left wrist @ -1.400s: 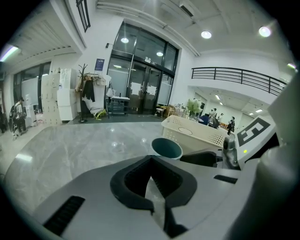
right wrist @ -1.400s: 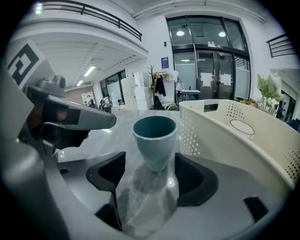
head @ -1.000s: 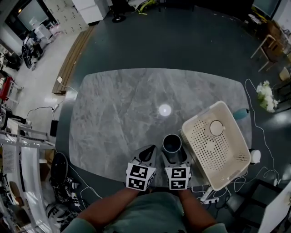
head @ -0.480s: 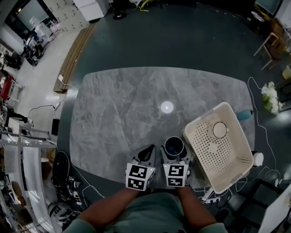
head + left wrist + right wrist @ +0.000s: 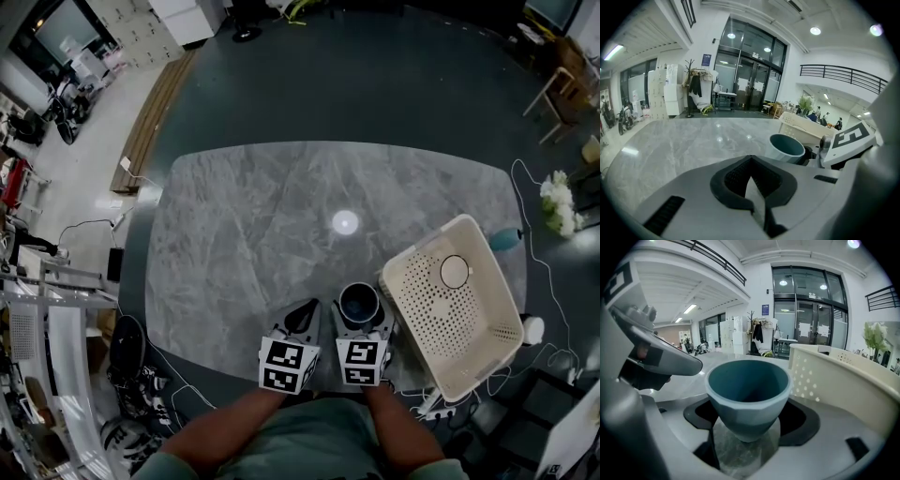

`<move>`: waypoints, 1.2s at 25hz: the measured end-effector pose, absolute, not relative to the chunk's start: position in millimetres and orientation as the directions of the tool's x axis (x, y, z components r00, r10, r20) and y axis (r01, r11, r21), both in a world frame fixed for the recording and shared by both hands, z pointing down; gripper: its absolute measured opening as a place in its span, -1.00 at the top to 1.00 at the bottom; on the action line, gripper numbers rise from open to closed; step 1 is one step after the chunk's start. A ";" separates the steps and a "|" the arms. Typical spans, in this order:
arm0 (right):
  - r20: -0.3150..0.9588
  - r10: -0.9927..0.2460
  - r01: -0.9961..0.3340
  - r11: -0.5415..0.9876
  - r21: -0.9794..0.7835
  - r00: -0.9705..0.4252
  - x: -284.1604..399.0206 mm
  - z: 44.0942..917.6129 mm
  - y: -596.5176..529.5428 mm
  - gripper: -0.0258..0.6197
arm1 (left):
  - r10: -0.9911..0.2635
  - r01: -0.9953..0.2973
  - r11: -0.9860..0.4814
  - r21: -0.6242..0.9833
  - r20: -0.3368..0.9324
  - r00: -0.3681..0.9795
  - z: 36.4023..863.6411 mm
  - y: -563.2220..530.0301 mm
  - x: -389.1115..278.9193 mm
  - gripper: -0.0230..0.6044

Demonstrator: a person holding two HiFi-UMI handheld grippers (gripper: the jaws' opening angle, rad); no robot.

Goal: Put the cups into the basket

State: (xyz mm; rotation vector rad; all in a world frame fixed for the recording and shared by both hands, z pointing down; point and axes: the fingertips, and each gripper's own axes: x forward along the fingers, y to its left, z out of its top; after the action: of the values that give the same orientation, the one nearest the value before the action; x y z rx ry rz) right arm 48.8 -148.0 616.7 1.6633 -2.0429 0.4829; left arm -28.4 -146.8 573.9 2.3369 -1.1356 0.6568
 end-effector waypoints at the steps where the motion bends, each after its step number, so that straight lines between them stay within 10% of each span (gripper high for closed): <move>1: 0.548 -0.820 -0.978 0.207 0.015 -0.165 48.5 614.6 -147.4 -0.20 | -0.591 -0.809 -0.556 0.191 0.593 0.547 573.2 -146.9 -28.2 0.90; 30: 0.353 -0.934 -0.998 0.058 -0.018 -0.061 99.1 462.6 -91.9 -0.20 | -0.576 -0.685 -0.701 0.197 0.411 0.707 473.9 -118.6 40.3 0.90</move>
State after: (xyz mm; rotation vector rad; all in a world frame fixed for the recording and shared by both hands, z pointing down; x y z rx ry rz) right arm 99.1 -91.9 462.6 1.9641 -2.0884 0.3777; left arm 40.3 -118.6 473.9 2.5796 -0.9865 0.4587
